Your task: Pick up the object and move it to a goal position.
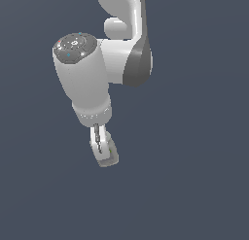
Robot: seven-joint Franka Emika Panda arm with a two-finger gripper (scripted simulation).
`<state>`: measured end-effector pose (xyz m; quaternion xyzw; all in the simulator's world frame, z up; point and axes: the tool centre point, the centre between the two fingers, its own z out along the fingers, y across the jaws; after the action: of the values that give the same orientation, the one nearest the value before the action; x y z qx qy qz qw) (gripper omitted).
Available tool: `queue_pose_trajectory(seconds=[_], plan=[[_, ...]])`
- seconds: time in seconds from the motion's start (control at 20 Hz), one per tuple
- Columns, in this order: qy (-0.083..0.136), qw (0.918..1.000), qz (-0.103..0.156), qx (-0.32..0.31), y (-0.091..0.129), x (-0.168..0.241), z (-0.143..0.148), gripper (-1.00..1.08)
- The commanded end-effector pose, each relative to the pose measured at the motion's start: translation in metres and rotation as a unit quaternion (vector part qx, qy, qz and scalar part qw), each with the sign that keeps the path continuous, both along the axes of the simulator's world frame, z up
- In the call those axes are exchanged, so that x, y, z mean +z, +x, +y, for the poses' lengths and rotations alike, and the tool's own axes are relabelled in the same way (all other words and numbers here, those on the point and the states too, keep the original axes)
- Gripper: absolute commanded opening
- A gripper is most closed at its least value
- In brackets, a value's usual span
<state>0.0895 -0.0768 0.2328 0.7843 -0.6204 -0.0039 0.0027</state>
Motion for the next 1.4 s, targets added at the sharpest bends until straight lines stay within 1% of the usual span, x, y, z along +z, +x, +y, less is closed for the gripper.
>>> queue_pose_trajectory(seconds=[0.0, 0.25, 0.45, 1.35], plan=[[0.000, 1.0000, -0.006, 0.000, -0.002, 0.014, 0.003, -1.00], [0.000, 1.0000, -0.005, 0.000, -0.014, 0.040, 0.012, -1.00], [0.000, 1.0000, -0.005, 0.000, -0.029, 0.072, 0.024, -1.00], [-0.001, 1.0000, -0.005, -0.001, -0.114, 0.257, 0.088, -1.00]])
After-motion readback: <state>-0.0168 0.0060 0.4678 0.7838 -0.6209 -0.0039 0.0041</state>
